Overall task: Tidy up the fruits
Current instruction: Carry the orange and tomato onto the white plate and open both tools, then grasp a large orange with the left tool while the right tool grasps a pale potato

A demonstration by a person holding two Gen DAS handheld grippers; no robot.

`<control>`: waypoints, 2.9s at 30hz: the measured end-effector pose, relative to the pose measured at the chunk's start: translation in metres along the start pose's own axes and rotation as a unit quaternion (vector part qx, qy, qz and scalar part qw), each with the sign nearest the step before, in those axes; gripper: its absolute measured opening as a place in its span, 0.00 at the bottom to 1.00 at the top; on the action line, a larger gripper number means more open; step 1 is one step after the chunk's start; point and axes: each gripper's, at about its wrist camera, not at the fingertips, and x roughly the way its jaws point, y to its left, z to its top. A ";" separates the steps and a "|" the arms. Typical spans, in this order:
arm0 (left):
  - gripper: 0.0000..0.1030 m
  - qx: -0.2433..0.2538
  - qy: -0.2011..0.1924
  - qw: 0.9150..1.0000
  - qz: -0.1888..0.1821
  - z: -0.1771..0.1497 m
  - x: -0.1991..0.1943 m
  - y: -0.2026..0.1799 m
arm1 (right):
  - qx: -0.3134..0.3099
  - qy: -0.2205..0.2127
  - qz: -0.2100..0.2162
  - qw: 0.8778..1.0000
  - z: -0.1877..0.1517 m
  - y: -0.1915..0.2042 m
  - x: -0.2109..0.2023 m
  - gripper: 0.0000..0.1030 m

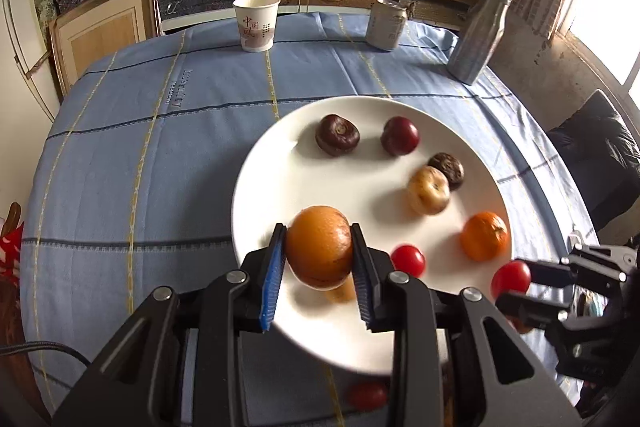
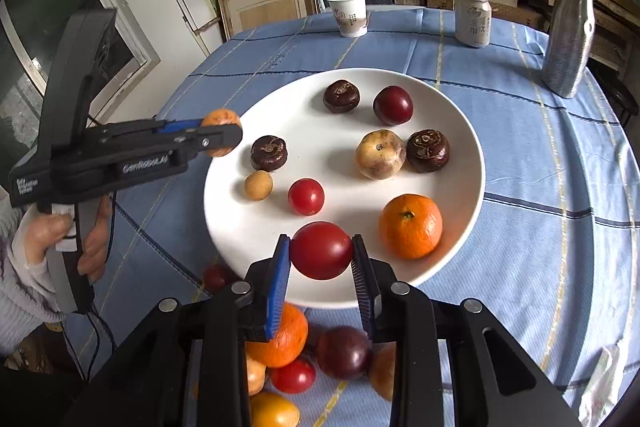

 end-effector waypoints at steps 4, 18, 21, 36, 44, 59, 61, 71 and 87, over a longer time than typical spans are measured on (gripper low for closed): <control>0.30 -0.005 0.006 1.000 0.000 0.016 0.020 0.007 | 0.002 0.010 0.006 1.000 0.005 -0.003 0.016 0.30; 0.41 -0.029 0.012 0.999 0.006 0.029 0.041 0.021 | 0.008 0.009 0.012 1.000 0.005 -0.003 0.023 0.39; 0.41 -0.033 0.006 0.999 0.005 0.028 0.031 0.021 | 0.003 0.007 0.012 1.000 0.003 0.002 0.015 0.39; 0.53 -0.035 0.015 0.999 0.007 -0.062 -0.036 0.004 | 0.010 -0.015 -0.011 1.000 -0.047 0.010 -0.048 0.49; 0.56 0.004 0.046 0.999 -0.017 -0.121 -0.048 -0.026 | 0.042 -0.003 -0.029 0.999 -0.092 0.004 -0.067 0.52; 0.62 0.043 0.050 0.995 -0.074 -0.113 -0.040 -0.080 | 0.088 -0.012 -0.071 0.994 -0.135 -0.016 -0.100 0.60; 0.62 0.048 0.052 0.995 -0.077 -0.109 -0.035 -0.088 | 0.093 -0.011 -0.075 0.993 -0.136 -0.021 -0.101 0.60; 0.63 0.034 0.073 0.993 -0.082 -0.105 -0.013 -0.100 | 0.096 0.011 -0.071 0.993 -0.126 -0.042 -0.085 0.63; 0.53 0.021 0.086 0.992 -0.089 -0.100 -0.005 -0.104 | 0.047 0.030 -0.043 0.998 -0.085 -0.046 -0.042 0.64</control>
